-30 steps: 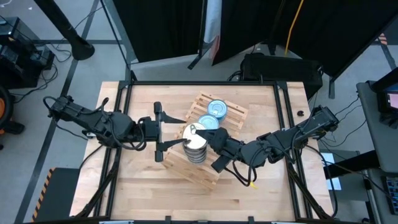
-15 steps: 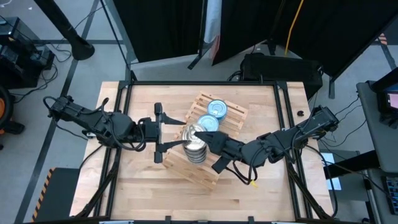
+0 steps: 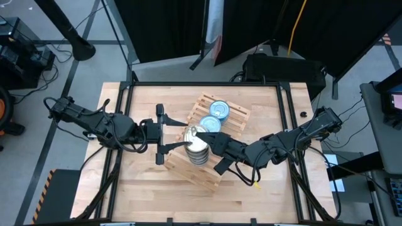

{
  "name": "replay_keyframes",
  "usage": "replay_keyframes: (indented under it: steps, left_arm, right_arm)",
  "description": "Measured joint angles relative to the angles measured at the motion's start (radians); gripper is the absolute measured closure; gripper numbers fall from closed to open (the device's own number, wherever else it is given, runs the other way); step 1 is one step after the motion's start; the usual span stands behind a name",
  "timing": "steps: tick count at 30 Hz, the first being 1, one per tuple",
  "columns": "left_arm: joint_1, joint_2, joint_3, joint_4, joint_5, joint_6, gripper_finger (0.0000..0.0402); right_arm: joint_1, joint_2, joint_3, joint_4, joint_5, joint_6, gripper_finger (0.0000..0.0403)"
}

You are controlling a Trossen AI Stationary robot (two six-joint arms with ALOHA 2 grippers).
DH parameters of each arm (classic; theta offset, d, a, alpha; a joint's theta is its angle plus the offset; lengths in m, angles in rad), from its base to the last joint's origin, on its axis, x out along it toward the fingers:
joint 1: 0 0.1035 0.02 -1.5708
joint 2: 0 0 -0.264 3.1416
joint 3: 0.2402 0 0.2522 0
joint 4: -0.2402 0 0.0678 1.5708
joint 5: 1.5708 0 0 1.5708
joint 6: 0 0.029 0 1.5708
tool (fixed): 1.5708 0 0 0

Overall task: Stack canned seafood by type on shelf
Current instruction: Stack the blue-pink tuna can on top of the other blue-pink tuna can on the shelf

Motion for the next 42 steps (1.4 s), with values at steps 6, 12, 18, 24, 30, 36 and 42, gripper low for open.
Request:
replay_keyframes:
  steps: [6, 12, 18, 24, 30, 36, 42]
  left_arm:
    - [0.0, 0.0, 0.0, -0.027, 0.0, -0.022, 0.0142]
    - [0.0, 0.0, 0.0, -0.029, 0.0, -0.022, 0.0142]
    - [0.001, 0.0, 0.0, -0.03, 0.0, -0.022, 0.0142]
    - [0.001, -0.002, 0.0, -0.03, -0.003, -0.023, 0.0142]
    - [0.0, -0.002, 0.0, -0.032, 0.016, -0.049, 0.0142]
    - [-0.001, -0.001, 0.0, -0.034, 0.02, -0.048, 0.0142]
    - [-0.001, 0.002, 0.0, -0.049, 0.026, -0.048, 0.0142]
  right_arm:
    - [0.0, 0.0, 0.0, 0.0, 0.004, -0.083, 0.0092]
    - [0.0, 0.0, 0.0, 0.005, 0.004, -0.133, 0.0092]
    - [0.0, 0.0, 0.0, 0.007, 0.003, -0.188, 0.0092]
    - [0.002, 0.0, 0.0, 0.068, -0.006, -0.208, 0.0092]
    - [0.008, 0.0, 0.0, 0.08, -0.028, -0.203, 0.0092]
    - [0.008, 0.0, 0.0, 0.078, 0.029, -0.211, 0.0092]
    - [0.008, 0.0, 0.0, 0.082, 0.044, -0.225, 0.0093]
